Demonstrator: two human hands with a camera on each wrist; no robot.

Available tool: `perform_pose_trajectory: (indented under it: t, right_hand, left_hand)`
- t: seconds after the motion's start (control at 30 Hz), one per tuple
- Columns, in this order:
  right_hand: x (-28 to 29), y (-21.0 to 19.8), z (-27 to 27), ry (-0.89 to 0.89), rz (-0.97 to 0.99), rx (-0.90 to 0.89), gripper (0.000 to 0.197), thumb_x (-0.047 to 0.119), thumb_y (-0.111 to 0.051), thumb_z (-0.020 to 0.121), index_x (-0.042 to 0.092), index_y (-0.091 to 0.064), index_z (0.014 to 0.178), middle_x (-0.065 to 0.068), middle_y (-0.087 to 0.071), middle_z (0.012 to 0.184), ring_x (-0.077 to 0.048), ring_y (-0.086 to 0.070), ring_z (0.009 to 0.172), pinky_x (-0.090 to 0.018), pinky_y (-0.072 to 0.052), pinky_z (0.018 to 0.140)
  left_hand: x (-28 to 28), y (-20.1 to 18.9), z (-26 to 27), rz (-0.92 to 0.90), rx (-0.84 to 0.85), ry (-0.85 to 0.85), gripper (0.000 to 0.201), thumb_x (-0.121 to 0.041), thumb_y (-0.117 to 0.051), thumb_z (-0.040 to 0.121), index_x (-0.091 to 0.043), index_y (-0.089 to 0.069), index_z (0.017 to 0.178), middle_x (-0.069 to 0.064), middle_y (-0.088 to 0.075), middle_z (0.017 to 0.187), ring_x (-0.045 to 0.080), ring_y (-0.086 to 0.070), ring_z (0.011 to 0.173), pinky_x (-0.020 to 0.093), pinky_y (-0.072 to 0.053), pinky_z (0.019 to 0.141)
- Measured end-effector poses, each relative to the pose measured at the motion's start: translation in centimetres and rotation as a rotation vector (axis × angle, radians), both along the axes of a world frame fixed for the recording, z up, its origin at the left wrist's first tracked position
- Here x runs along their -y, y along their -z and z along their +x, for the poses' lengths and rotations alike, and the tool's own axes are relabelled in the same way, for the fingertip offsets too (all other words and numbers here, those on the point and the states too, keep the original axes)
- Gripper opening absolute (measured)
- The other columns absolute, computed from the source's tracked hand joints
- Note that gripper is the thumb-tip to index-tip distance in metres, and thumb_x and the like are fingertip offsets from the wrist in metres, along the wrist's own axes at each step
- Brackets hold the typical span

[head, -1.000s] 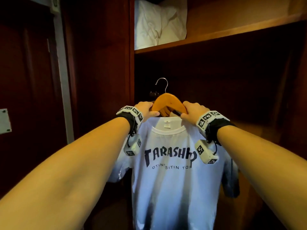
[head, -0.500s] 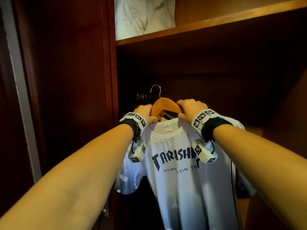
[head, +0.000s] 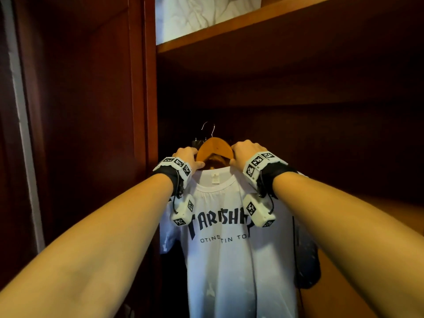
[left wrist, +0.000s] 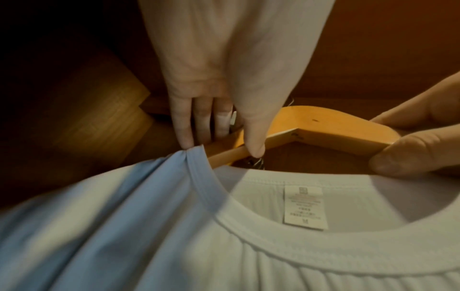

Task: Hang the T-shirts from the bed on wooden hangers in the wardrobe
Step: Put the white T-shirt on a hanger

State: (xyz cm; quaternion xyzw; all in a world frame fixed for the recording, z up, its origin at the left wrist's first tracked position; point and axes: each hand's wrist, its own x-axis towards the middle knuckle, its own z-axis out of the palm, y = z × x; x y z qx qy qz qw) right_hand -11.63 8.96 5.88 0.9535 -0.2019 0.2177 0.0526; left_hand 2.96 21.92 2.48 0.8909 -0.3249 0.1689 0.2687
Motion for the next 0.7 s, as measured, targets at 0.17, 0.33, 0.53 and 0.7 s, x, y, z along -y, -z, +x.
perform_pose_trajectory:
  t: [0.17, 0.33, 0.53, 0.7]
  right_hand:
    - [0.7, 0.9, 3.2, -0.014, 0.059, -0.017, 0.018, 0.028, -0.063, 0.092, 0.013, -0.067, 0.101, -0.007, -0.065, 0.087, -0.028, -0.065, 0.079, -0.037, -0.056, 0.071]
    - [0.5, 1.5, 4.7, -0.046, 0.083, -0.062, 0.024, 0.029, -0.070, 0.088, 0.016, -0.067, 0.108, -0.008, -0.067, 0.093, -0.028, -0.067, 0.082, -0.039, -0.058, 0.075]
    - [0.5, 2.1, 5.1, -0.114, 0.129, -0.093, 0.038, 0.026, -0.073, 0.085, 0.019, -0.060, 0.120, -0.007, -0.066, 0.102, -0.027, -0.066, 0.089, -0.041, -0.057, 0.081]
    - [-0.1, 3.1, 4.2, -0.203, 0.175, -0.184, 0.056, 0.021, -0.077, 0.083, 0.020, -0.051, 0.133, -0.005, -0.060, 0.113, -0.027, -0.061, 0.101, -0.040, -0.052, 0.089]
  left_hand:
    - [0.5, 0.0, 1.8, 0.073, -0.071, -0.042, 0.026, -0.033, -0.070, 0.087, -0.017, -0.064, 0.108, 0.006, -0.067, 0.099, 0.025, -0.064, 0.086, 0.035, -0.050, 0.074]
    - [1.5, 0.0, 2.2, 0.134, -0.169, -0.156, 0.035, -0.034, -0.065, 0.082, -0.010, -0.058, 0.107, 0.012, -0.068, 0.094, 0.031, -0.067, 0.084, 0.043, -0.056, 0.085]
    - [2.7, -0.6, 3.0, -0.130, -0.274, -0.159, 0.055, -0.030, -0.056, 0.095, -0.010, -0.038, 0.143, 0.021, -0.059, 0.126, 0.039, -0.058, 0.115, 0.047, -0.050, 0.098]
    - [2.3, -0.7, 2.6, -0.234, -0.301, -0.021, 0.043, -0.030, -0.055, 0.094, -0.014, -0.049, 0.133, 0.013, -0.061, 0.117, 0.030, -0.059, 0.102, 0.040, -0.050, 0.089]
